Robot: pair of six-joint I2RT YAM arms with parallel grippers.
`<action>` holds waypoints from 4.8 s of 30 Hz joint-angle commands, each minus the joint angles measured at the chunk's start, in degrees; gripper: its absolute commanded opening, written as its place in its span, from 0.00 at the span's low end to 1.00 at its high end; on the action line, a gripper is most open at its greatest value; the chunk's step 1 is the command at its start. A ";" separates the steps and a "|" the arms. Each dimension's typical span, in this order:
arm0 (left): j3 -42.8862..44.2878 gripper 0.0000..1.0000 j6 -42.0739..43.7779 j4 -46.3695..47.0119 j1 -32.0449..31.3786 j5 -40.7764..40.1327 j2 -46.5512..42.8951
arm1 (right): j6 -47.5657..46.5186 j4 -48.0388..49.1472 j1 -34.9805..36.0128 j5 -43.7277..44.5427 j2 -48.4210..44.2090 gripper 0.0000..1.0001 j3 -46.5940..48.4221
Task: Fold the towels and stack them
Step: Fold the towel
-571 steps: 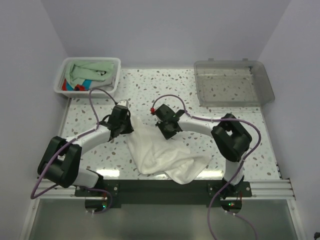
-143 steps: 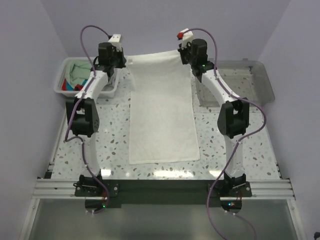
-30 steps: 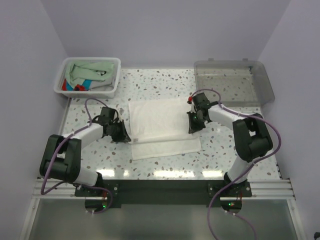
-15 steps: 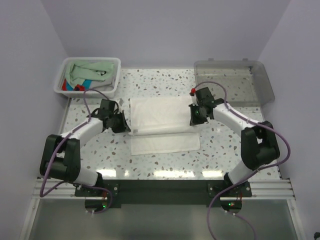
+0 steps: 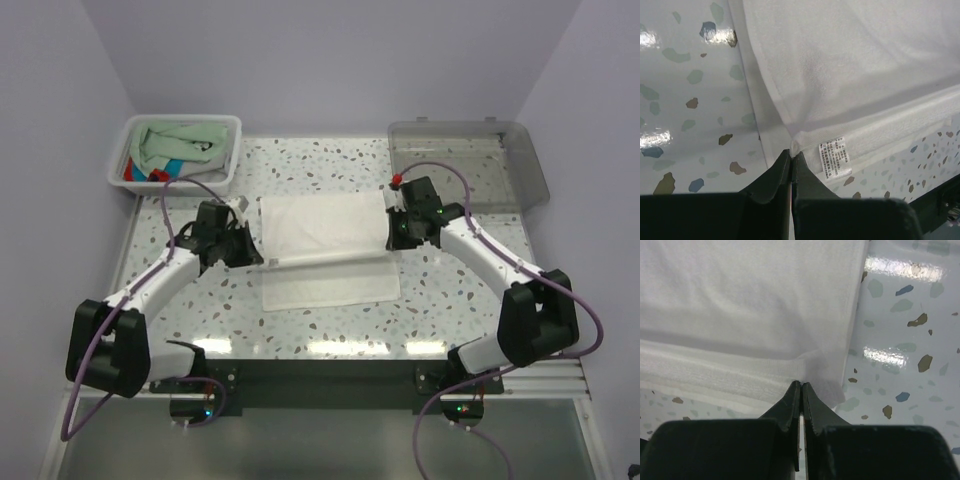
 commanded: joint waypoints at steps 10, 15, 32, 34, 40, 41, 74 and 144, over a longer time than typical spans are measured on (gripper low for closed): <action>-5.07 0.00 -0.54 -3.40 -0.94 -9.38 0.59 | 1.19 -2.24 -2.30 7.97 -1.35 0.00 -6.25; -7.44 0.03 -1.42 -1.90 -1.55 -8.15 2.00 | 2.16 -0.30 -2.29 7.97 1.55 0.00 -8.01; -9.91 0.65 -3.27 -2.16 -3.40 -2.43 -4.14 | -0.30 1.11 -1.86 3.66 -0.99 0.37 -9.86; -9.74 0.75 -3.53 -3.22 -3.40 -2.52 -7.92 | -0.91 0.58 -1.42 2.53 -3.01 0.44 -9.07; -8.33 0.85 -4.32 -4.72 -3.40 -3.49 -13.20 | -3.20 2.86 2.00 -1.70 -3.37 0.60 -5.83; -8.07 0.85 -4.41 -4.72 -3.40 -3.57 -13.20 | -3.46 3.04 2.71 -1.53 -2.59 0.60 -5.03; -11.67 0.85 -6.08 -4.98 -3.40 -4.98 -16.19 | -2.76 -2.50 12.65 6.04 2.18 0.32 -6.16; 3.12 0.75 -5.81 0.82 -5.51 -17.73 3.08 | 13.31 11.03 3.51 8.50 -0.64 0.42 -13.01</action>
